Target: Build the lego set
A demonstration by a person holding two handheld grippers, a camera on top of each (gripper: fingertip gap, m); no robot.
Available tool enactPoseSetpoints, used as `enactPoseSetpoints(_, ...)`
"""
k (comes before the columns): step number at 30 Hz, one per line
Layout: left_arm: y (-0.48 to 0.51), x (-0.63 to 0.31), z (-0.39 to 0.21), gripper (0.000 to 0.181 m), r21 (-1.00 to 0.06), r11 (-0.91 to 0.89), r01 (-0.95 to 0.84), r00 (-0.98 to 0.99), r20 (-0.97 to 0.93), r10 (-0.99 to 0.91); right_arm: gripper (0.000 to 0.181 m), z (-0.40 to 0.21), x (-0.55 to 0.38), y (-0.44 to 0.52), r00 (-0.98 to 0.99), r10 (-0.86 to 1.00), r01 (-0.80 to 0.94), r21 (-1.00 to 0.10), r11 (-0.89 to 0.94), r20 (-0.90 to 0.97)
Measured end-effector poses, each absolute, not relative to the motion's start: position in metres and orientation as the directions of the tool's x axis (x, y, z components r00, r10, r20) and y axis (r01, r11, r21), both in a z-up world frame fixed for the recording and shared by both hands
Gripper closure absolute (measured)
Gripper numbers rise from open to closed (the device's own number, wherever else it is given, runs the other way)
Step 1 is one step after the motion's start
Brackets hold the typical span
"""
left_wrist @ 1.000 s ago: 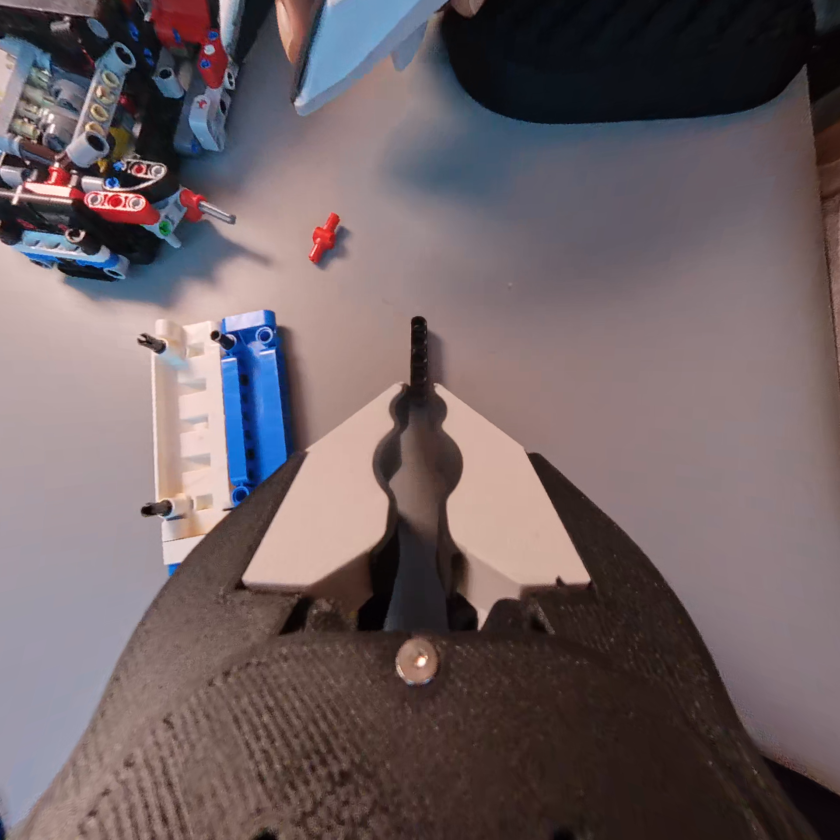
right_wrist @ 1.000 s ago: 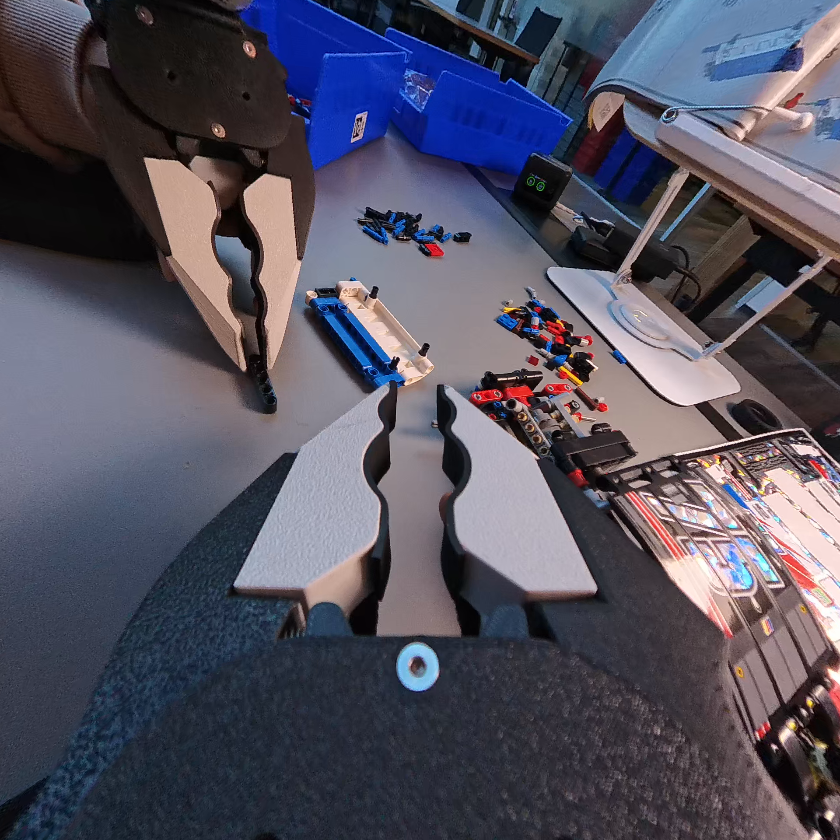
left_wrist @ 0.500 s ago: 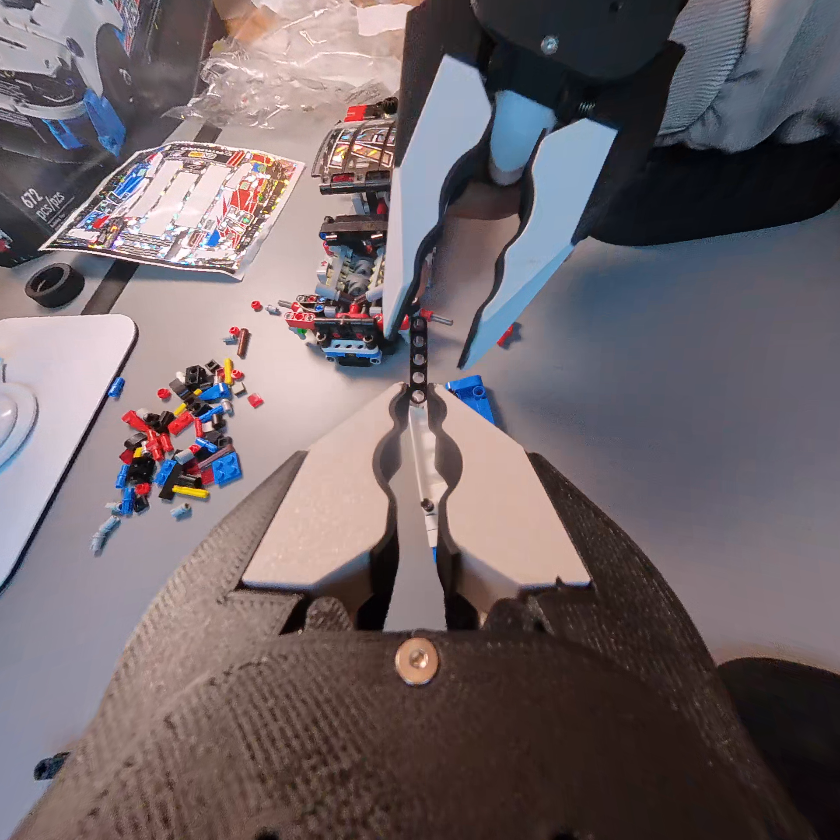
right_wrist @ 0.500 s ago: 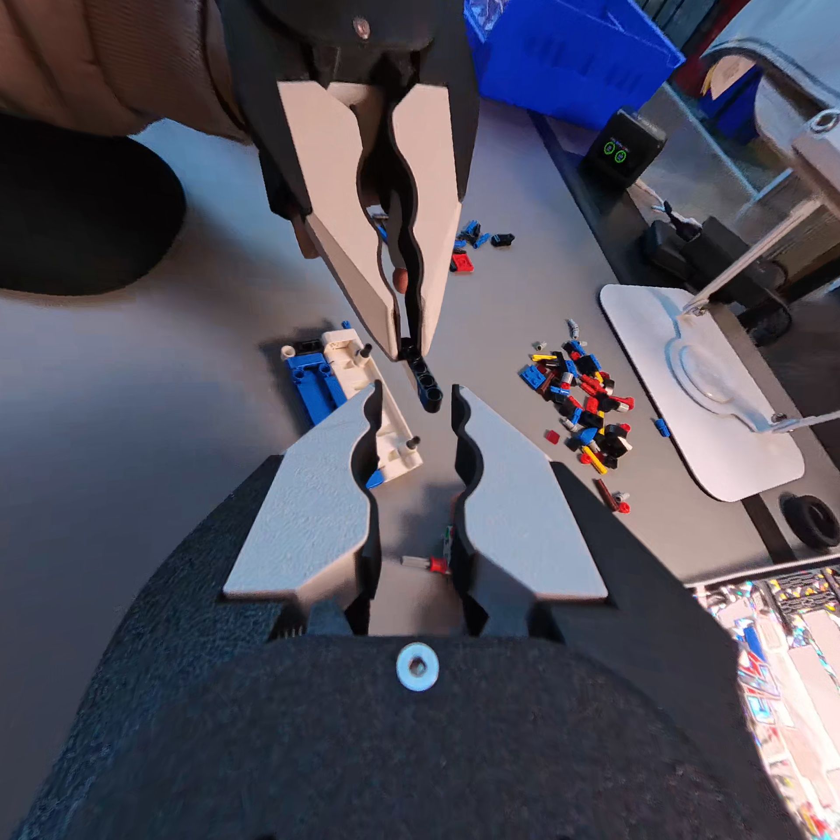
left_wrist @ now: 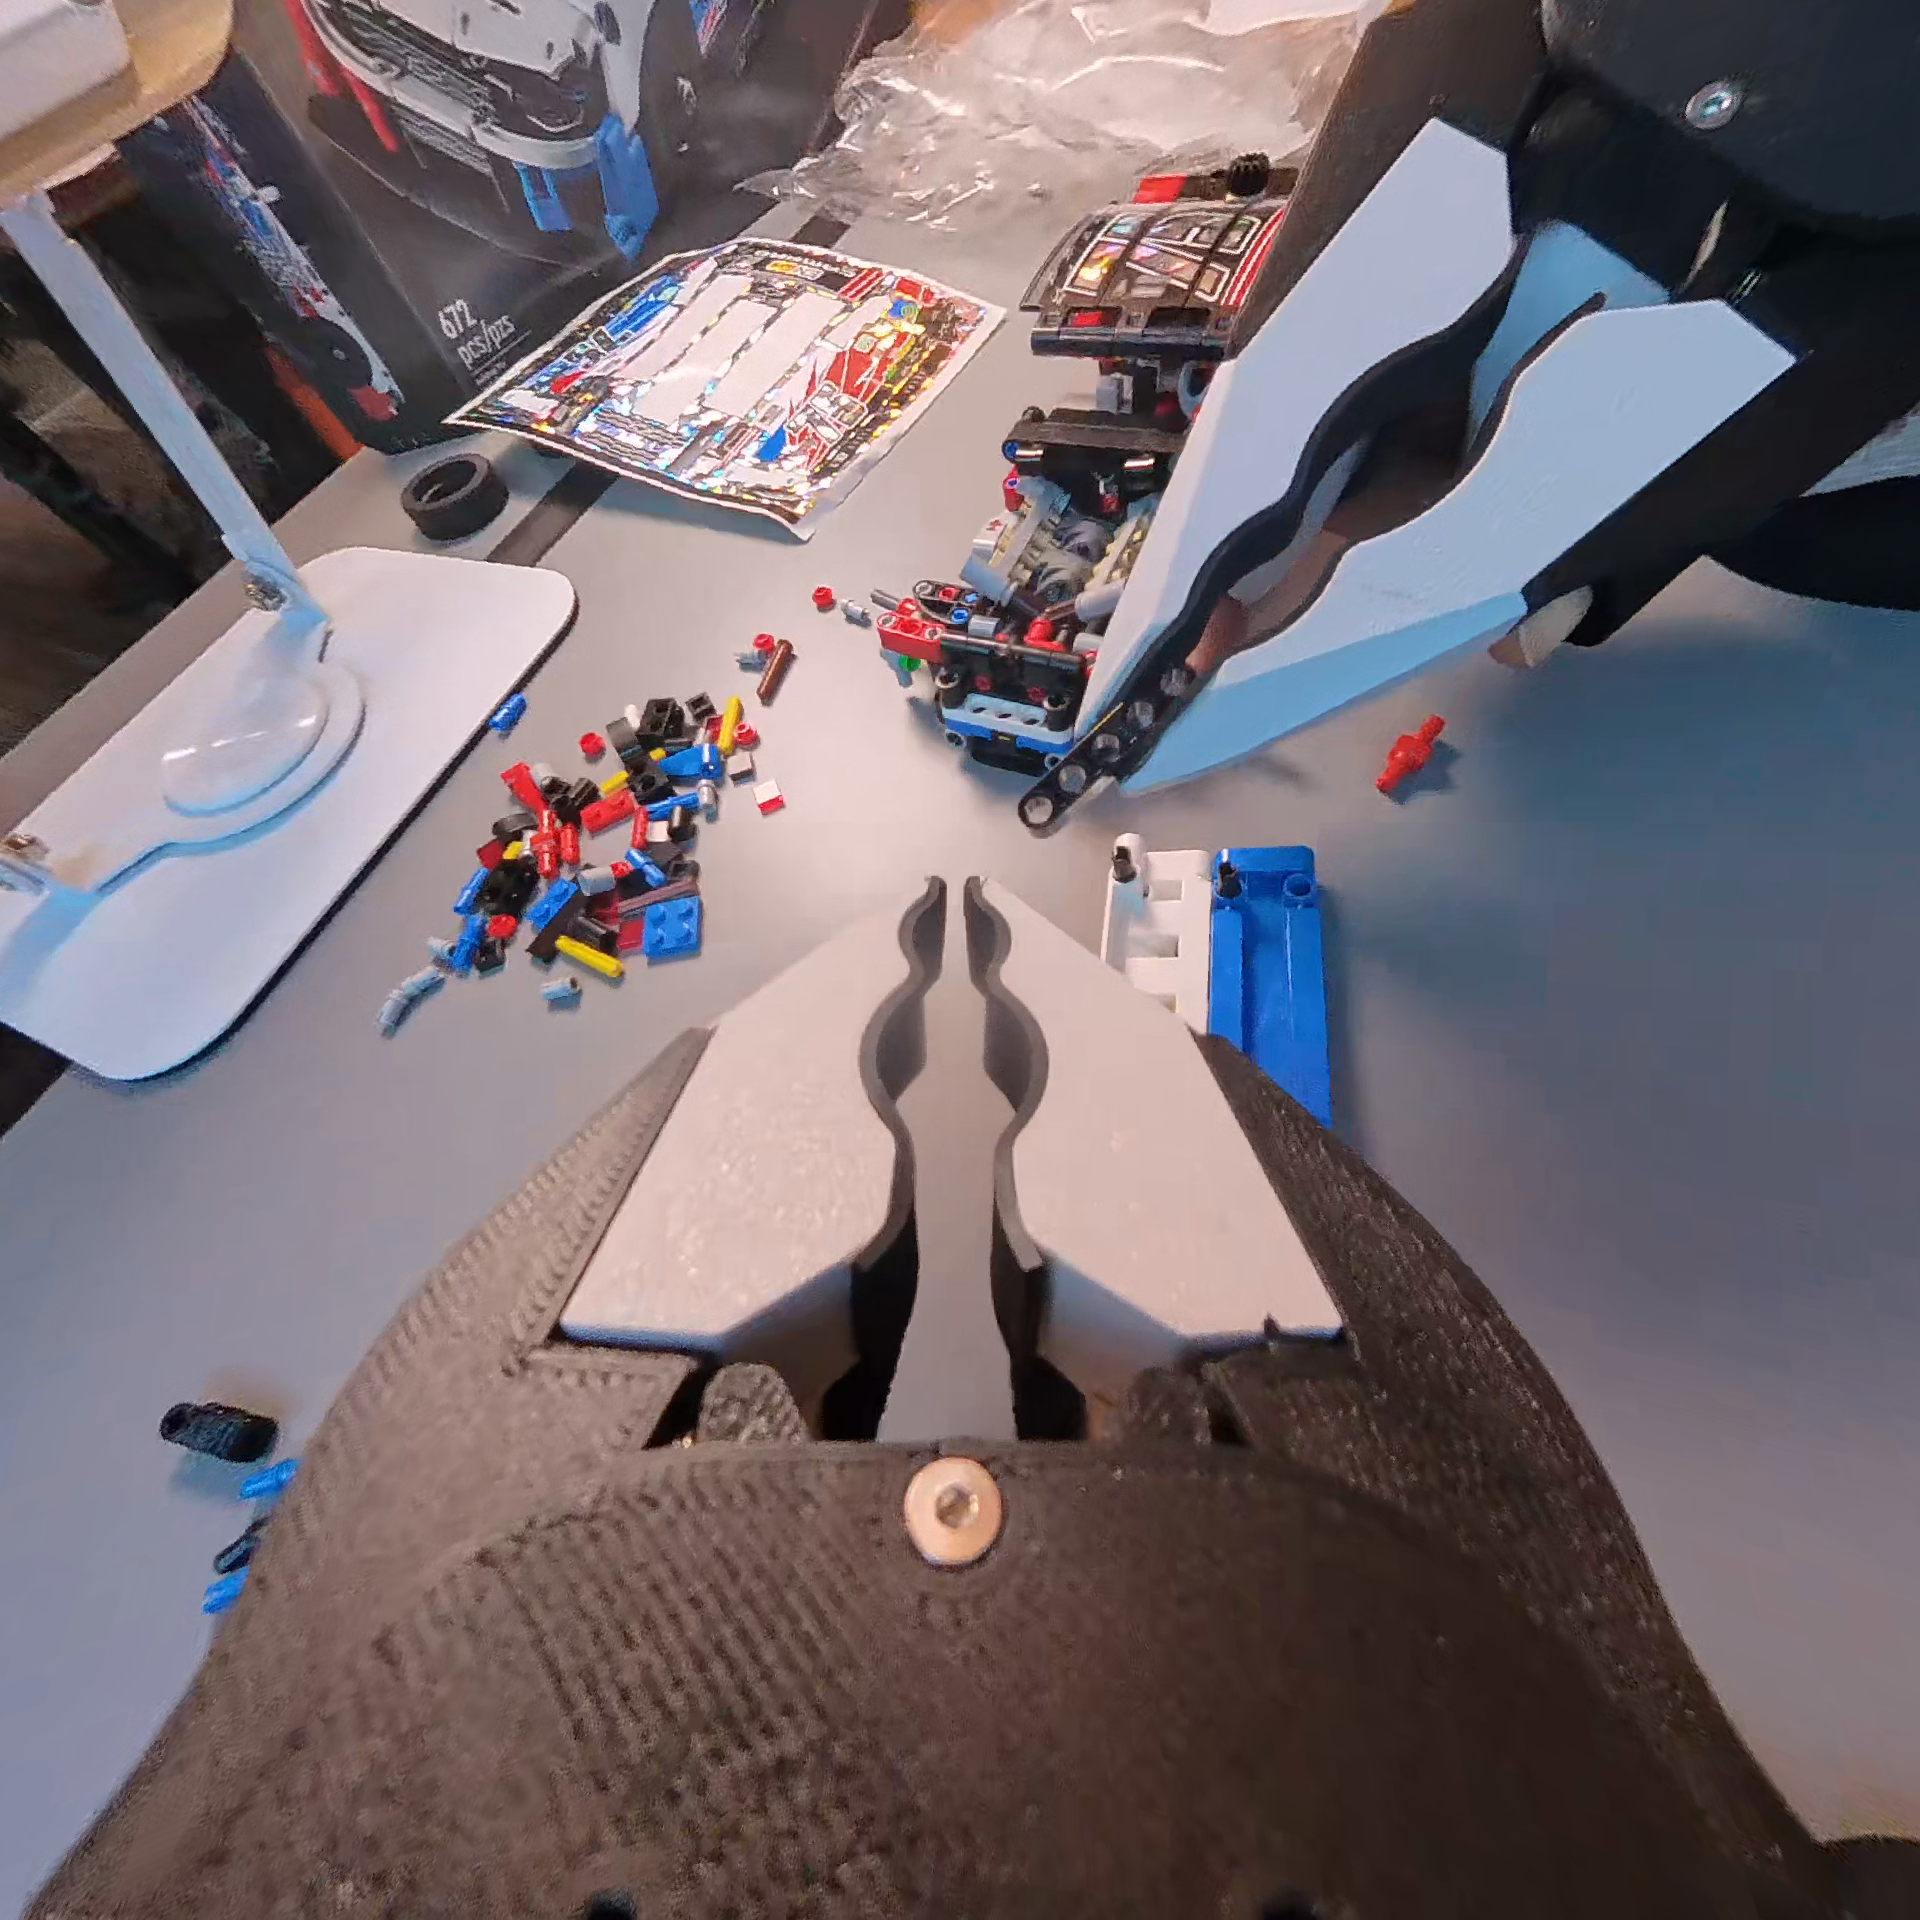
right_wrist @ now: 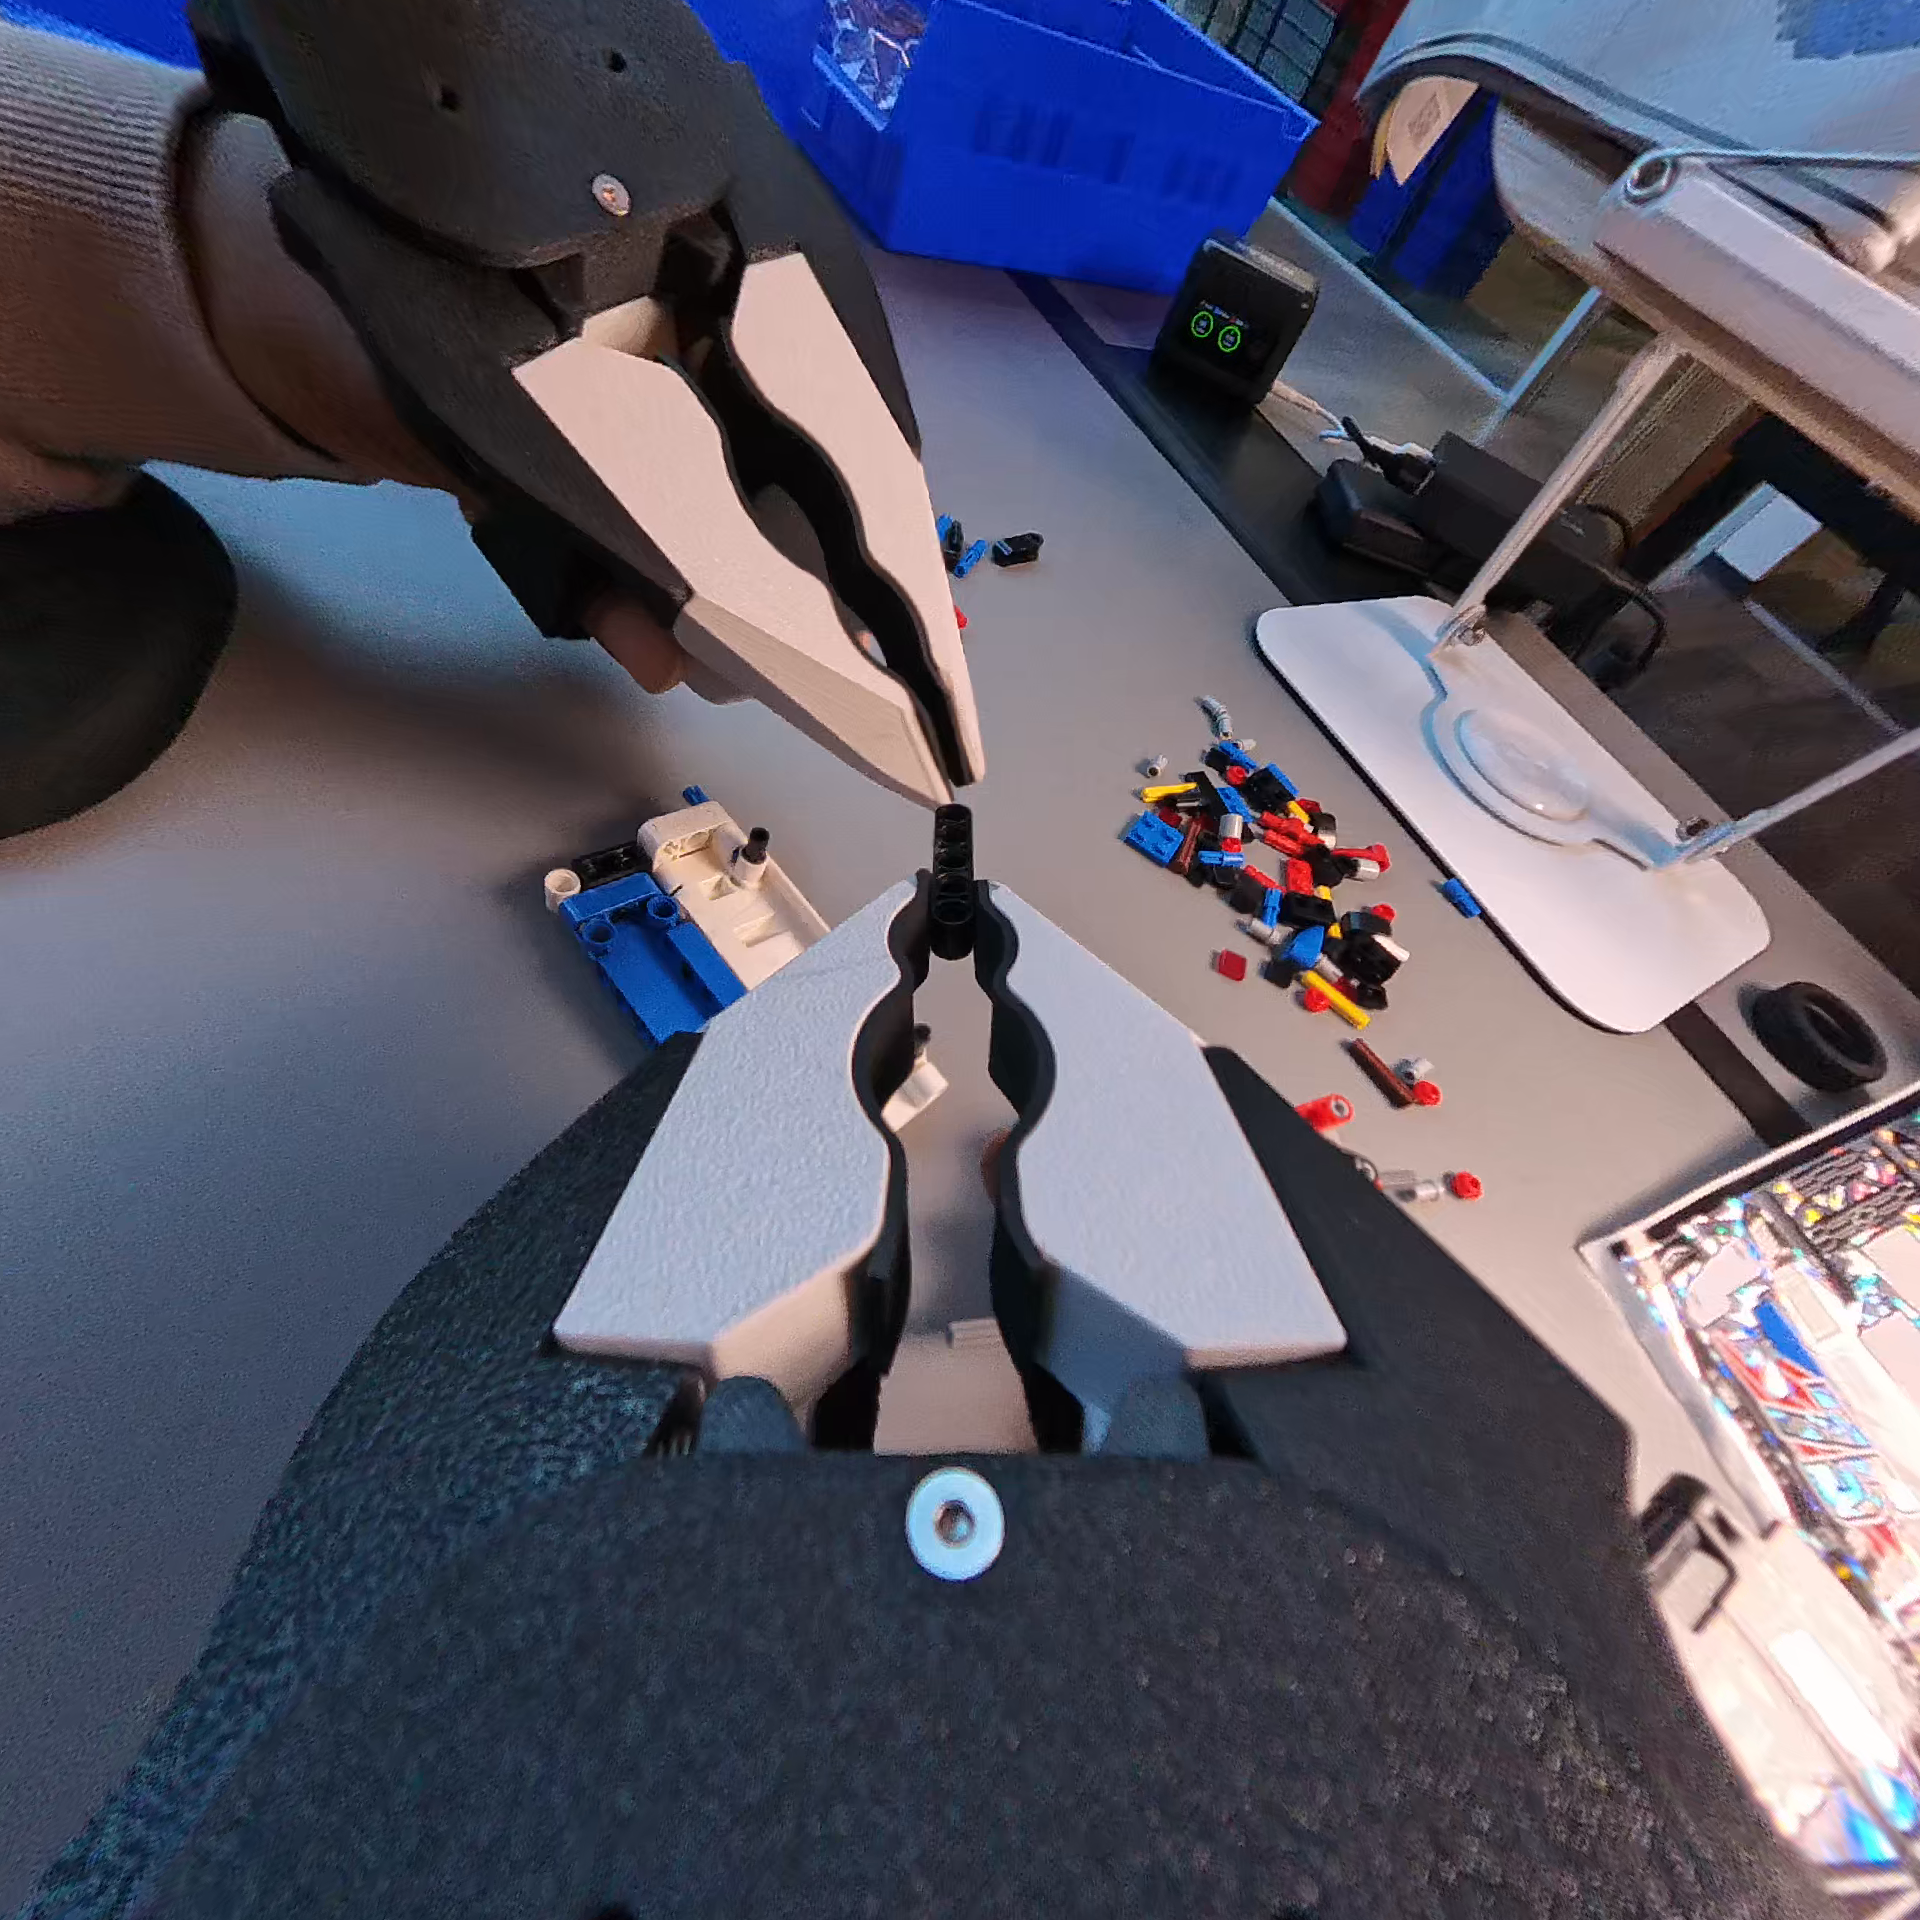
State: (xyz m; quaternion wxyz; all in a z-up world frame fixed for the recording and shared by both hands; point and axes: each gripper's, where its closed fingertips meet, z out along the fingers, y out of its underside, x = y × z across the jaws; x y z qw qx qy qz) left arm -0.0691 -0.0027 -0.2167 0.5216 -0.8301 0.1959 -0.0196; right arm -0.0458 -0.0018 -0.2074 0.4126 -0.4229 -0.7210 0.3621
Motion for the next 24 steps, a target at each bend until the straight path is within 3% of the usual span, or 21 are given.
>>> enactPoseSetpoints(3, -0.002, -0.055, -0.218, 0.167, -0.875, -0.407, -0.261, 0.924, -0.104, -0.368, 0.176, -0.216, -0.041, 0.005, -0.301, 0.924, 0.332, -0.882, 0.335, 0.238)
enactPoseSetpoints(7, -0.006, -0.043, -0.246, 0.158, -0.798, -0.517, -0.309, 0.900, -0.071, -0.429, 0.176, -0.229, -0.041, 0.010, -0.297, 0.930, 0.379, -0.867, 0.322, 0.216)
enactPoseSetpoints(15, -0.019, -0.022, -0.263, 0.177, -0.729, -0.540, -0.422, 0.842, -0.094, -0.531, 0.176, -0.221, -0.040, 0.004, -0.285, 0.928, 0.343, -0.879, 0.333, 0.240)
enactPoseSetpoints(18, -0.031, -0.017, -0.263, 0.181, -0.729, -0.543, -0.418, 0.835, -0.073, -0.545, 0.176, -0.219, -0.038, 0.000, -0.287, 0.934, 0.329, -0.894, 0.303, 0.212)
enactPoseSetpoints(20, -0.036, -0.017, -0.258, 0.174, -0.749, -0.538, -0.387, 0.840, -0.045, -0.541, 0.176, -0.219, -0.037, -0.003, -0.295, 0.931, 0.329, -0.892, 0.309, 0.213)
enactPoseSetpoints(24, -0.028, -0.031, -0.226, 0.170, -0.867, -0.412, -0.278, 0.872, -0.049, -0.486, 0.176, -0.216, -0.035, -0.011, -0.334, 0.921, 0.303, -0.903, 0.305, 0.199)
